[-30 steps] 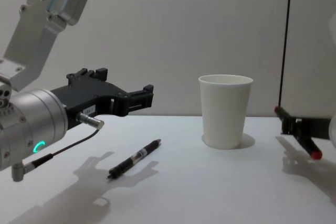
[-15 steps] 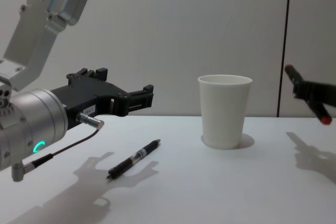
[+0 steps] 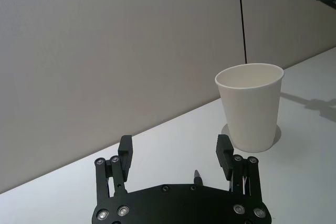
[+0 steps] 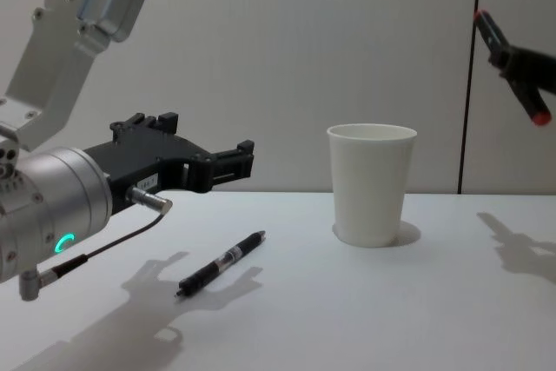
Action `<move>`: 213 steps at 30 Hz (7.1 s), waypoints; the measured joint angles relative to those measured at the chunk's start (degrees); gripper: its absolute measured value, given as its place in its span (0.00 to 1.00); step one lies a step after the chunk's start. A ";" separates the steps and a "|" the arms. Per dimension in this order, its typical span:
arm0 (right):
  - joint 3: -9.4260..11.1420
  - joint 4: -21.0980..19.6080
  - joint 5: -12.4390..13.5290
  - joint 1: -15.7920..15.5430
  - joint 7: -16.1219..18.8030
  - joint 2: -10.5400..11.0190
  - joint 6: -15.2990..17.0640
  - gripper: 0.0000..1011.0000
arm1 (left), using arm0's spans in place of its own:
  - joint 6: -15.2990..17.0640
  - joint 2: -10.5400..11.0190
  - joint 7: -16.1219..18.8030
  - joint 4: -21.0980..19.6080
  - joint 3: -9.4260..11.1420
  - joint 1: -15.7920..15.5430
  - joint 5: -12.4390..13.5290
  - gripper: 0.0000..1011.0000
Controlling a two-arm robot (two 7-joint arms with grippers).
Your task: Place the pen into the pen holder.
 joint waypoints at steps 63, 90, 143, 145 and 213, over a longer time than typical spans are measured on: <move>-8.58 32.58 0.13 18.59 16.02 -3.76 -22.87 0.18 | 0.00 0.00 0.00 0.00 0.00 0.00 0.00 0.99; -8.77 37.48 -1.43 20.21 15.49 -5.45 -24.53 0.61 | 0.00 0.00 0.00 0.00 0.00 0.00 0.00 0.99; -5.03 12.46 2.06 5.16 8.80 1.49 -10.89 0.99 | 0.00 0.00 0.00 0.00 0.00 0.00 0.01 0.99; -5.17 11.04 1.71 3.91 8.10 2.15 -10.41 0.99 | 0.00 0.00 0.00 0.00 0.00 0.00 0.00 0.99; -7.07 -12.76 -3.64 -16.14 -3.82 12.93 -2.87 0.99 | 5.37 1.02 -3.77 -2.68 -1.35 1.40 -4.15 0.99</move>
